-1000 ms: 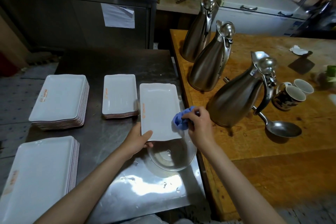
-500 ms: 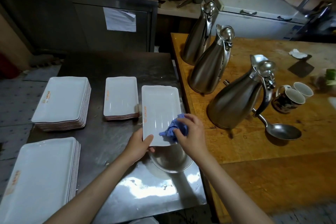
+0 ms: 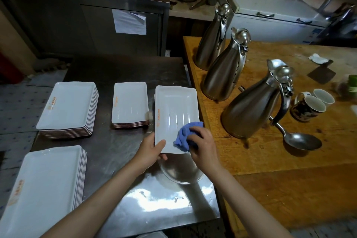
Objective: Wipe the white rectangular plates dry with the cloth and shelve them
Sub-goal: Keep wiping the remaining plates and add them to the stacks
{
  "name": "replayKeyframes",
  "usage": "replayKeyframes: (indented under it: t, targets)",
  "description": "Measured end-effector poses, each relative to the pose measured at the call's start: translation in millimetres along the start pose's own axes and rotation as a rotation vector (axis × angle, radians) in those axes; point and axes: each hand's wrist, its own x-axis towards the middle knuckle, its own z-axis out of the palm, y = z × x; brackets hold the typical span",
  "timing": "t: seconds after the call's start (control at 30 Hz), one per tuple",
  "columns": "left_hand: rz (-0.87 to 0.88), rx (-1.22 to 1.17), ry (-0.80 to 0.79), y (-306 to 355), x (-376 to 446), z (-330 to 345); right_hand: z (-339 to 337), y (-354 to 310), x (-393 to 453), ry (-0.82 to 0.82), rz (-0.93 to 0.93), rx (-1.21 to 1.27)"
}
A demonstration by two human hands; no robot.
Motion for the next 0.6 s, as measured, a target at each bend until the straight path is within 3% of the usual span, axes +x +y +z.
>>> replayKeyframes:
  t: [0.6]
  targets:
    - [0.013,-0.019,-0.076,8.5,-15.3,-4.6,-21.0,7.4,89.4,-0.042,0.102,-0.143]
